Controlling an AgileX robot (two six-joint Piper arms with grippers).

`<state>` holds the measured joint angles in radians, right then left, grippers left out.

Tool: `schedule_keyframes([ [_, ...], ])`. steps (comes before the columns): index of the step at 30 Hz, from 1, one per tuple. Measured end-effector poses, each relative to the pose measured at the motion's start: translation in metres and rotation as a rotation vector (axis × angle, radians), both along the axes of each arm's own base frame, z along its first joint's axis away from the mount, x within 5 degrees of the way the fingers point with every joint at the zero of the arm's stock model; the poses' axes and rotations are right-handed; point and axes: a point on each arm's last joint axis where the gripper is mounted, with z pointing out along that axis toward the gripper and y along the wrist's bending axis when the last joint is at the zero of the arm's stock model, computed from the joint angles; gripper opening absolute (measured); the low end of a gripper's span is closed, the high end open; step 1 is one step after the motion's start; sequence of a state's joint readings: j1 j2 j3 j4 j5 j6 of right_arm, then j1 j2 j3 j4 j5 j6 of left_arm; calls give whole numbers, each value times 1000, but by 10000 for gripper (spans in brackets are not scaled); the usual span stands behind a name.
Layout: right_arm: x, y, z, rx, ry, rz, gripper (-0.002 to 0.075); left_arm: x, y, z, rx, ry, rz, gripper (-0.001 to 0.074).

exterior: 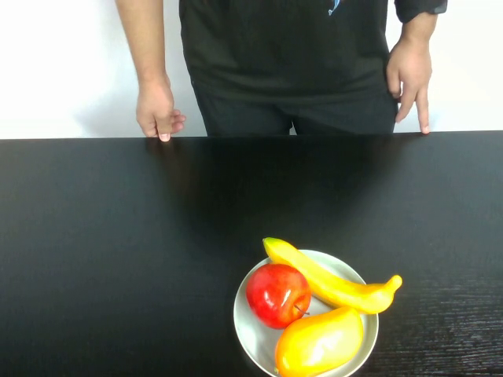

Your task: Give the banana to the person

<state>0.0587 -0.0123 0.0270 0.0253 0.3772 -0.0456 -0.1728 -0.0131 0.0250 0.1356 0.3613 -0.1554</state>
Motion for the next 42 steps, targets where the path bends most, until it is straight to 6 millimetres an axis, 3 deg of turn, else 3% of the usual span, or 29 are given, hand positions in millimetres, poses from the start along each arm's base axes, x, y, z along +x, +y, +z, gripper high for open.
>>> schedule_keyframes([
  [24,0,0,0,9,-5,-1,-11,0,0,0,0,0,0,-4],
  [32,1,5,3,189,-28,1,-11,0,0,0,0,0,0,-4],
  [38,3,6,17,405,-154,-18,-11,0,0,0,0,0,0,-4],
  [42,4,4,22,443,-209,-32,-11,0,0,0,0,0,0,-4],
])
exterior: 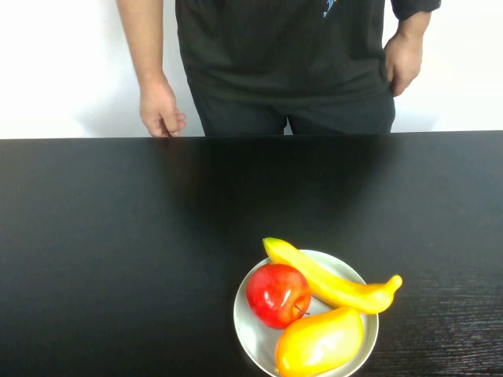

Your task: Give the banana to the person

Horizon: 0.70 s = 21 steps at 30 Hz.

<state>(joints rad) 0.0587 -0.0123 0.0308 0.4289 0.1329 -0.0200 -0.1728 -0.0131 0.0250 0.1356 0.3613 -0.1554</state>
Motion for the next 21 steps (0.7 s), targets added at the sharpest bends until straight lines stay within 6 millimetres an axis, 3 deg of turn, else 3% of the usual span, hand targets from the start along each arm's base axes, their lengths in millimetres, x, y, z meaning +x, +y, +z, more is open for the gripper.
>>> schedule_keyframes([
  [11,0,3,4,58,46,27,-10,0,0,0,0,0,0,-4],
  [21,30,16,65,-97,490,190,-10,0,0,0,0,0,0,-4],
])
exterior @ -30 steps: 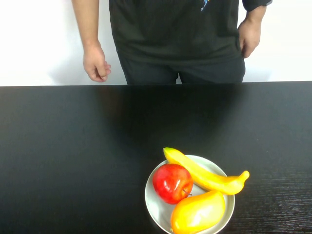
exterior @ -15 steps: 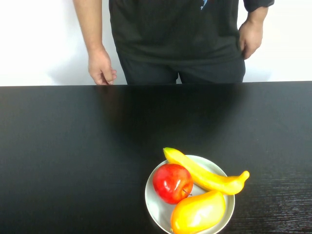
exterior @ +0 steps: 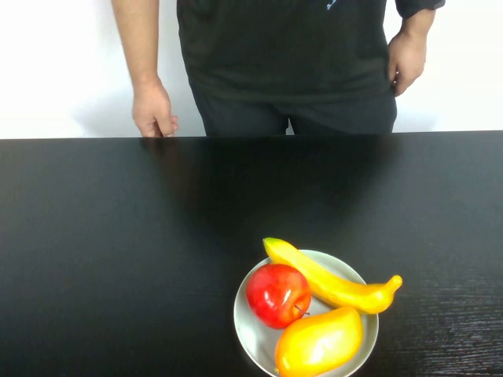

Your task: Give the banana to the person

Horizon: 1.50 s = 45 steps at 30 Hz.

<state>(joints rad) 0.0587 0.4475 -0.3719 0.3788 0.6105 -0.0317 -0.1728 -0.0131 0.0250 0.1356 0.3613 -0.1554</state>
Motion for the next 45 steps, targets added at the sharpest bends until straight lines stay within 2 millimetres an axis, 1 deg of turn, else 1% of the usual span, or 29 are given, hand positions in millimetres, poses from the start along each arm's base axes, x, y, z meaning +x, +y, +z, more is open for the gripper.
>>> schedule_keyframes([
  [4,26,1,16,-102,173,65,-10,0,0,0,0,0,0,-4],
  [8,63,4,26,-175,302,152,-10,0,0,0,0,0,0,-4],
  [10,83,10,30,-209,330,214,-10,0,0,0,0,0,0,-4],
  [12,103,21,35,-240,340,288,-10,0,0,0,0,0,0,-4],
  [16,143,57,35,-307,365,471,-10,0,0,0,0,0,0,-4],
  [19,164,90,32,-371,384,619,4,0,0,0,0,0,0,-4],
  [21,176,109,27,-406,403,690,41,0,0,0,0,0,0,-4],
  [24,193,134,10,-468,445,780,136,0,0,0,0,0,0,-4],
  [26,202,148,-4,-501,475,831,228,0,0,0,0,0,0,-4],
  [29,208,164,-29,-546,517,902,355,0,0,0,0,0,0,-4],
  [31,210,171,-45,-574,552,941,400,0,0,0,0,0,0,-4],
  [34,211,180,-70,-614,597,981,429,0,0,0,0,0,0,-4],
  [37,213,185,-84,-635,604,994,437,0,0,0,0,0,0,-4],
  [45,220,188,-96,-668,574,988,438,0,0,0,0,0,0,-4],
])
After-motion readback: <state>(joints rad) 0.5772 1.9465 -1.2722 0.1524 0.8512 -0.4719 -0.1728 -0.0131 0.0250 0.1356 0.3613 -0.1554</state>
